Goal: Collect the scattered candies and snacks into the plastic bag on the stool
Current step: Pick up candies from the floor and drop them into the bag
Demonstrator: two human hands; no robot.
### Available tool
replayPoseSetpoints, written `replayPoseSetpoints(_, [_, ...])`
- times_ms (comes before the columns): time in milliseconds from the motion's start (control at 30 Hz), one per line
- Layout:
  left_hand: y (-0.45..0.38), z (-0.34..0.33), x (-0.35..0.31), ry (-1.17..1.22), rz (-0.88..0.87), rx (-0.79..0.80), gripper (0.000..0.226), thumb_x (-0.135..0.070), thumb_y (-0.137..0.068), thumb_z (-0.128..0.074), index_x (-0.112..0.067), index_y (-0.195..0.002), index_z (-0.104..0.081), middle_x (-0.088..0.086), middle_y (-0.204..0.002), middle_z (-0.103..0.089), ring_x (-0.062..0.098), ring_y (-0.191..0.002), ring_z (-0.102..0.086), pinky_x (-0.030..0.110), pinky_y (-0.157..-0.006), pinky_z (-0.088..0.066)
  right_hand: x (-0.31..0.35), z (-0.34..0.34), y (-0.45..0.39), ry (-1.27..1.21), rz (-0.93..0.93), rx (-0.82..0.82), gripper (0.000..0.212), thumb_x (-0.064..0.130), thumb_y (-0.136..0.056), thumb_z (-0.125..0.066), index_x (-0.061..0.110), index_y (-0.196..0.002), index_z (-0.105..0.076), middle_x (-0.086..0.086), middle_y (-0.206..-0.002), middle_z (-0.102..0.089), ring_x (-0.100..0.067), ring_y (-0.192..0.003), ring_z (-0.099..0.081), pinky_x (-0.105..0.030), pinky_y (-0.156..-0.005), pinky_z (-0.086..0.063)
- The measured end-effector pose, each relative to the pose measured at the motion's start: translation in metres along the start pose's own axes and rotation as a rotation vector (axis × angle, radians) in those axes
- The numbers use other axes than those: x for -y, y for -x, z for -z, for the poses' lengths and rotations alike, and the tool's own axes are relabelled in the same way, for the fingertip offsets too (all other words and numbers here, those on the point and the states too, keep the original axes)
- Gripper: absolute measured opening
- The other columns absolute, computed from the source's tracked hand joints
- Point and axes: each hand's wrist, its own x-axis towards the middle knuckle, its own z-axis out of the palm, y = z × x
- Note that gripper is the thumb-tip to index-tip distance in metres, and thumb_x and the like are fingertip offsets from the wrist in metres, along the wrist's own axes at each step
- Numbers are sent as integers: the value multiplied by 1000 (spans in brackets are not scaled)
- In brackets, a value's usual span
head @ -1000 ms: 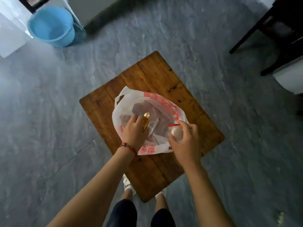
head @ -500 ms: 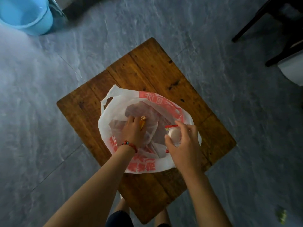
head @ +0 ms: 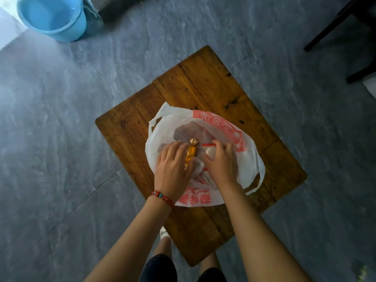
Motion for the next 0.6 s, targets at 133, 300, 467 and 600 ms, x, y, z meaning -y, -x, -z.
replayPoseSetpoints(133, [3, 11, 7, -50, -28, -28, 46, -38, -88, -41, -5, -116, -58, 17, -119, -58, 34, -111, -51, 45, -93, -39, -2, -23, -13, 135, -42, 17, 52, 44, -88, -51, 18, -130, -38, -17, -127, -45, -32, -112, -45, -39, -88, -41])
replayPoseSetpoints(300, [2, 18, 19, -89, -36, -54, 46, -35, -86, -42, -4, -116, -58, 17, -118, -58, 36, -111, -52, 46, -92, -39, -4, -41, -23, 129, -112, 57, 52, 48, -89, -45, 19, -132, -33, -20, -132, -38, -35, -117, -40, -44, -90, -40])
replayPoseSetpoints(467, [1, 27, 17, -96, -32, -35, 48, -37, -86, -41, -4, -117, -58, 18, -119, -58, 36, -112, -51, 46, -95, -35, 1, -24, -17, 104, -112, 18, 56, 47, -88, -47, 18, -133, -33, -19, -132, -40, -35, -119, -40, -44, -94, -39])
replayPoseSetpoints(600, [6, 40, 6, -116, -46, 9, 47, -36, -86, -42, -4, -116, -58, 18, -119, -58, 37, -112, -51, 47, -94, -38, 8, 15, 8, -34, 15, -79, 50, 39, -88, -53, 12, -130, -43, -14, -131, -47, -28, -116, -45, -31, -84, -39])
